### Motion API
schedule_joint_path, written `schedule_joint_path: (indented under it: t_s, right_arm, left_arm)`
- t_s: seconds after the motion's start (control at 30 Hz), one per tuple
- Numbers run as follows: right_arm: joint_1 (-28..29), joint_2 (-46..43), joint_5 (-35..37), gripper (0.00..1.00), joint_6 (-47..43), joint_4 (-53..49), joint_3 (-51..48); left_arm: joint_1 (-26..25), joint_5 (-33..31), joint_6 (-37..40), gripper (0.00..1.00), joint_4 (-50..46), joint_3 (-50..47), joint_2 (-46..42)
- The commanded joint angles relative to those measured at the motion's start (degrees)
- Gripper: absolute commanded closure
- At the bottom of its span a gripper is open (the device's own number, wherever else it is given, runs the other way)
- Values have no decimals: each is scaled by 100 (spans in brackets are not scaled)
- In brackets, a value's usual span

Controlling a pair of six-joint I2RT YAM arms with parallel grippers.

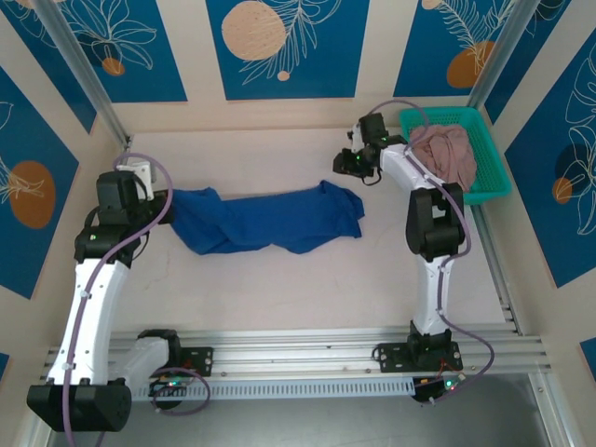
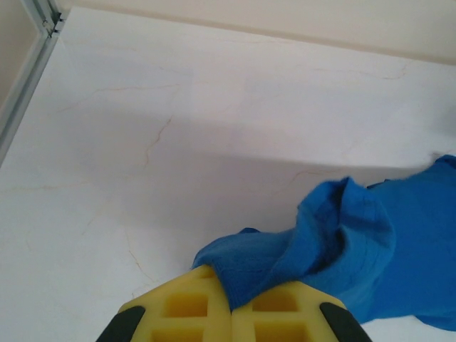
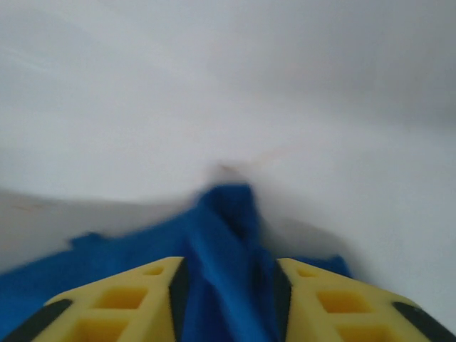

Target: Fold the inside-out t-shirt

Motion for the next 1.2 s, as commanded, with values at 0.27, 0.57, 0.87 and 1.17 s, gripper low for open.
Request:
schedule_joint_path:
  t_s: [0.27, 0.57, 0.87, 1.17]
  right_arm:
    - [826, -1826, 2087, 39, -1207, -123, -2296]
    - [1114, -1434, 2963, 39, -1579, -332, -2378]
    - [1102, -1073, 3309, 49, -1766, -366, -2031]
    - [900, -1129, 3098, 62, -1682, -165, -1966]
  left_arm:
    - [71, 460, 9, 100, 242, -205, -102]
    - [71, 507, 11, 100, 286, -242, -124]
    - [71, 501, 20, 100, 295, -263, -116]
    - [67, 501, 39, 100, 304, -267, -124]
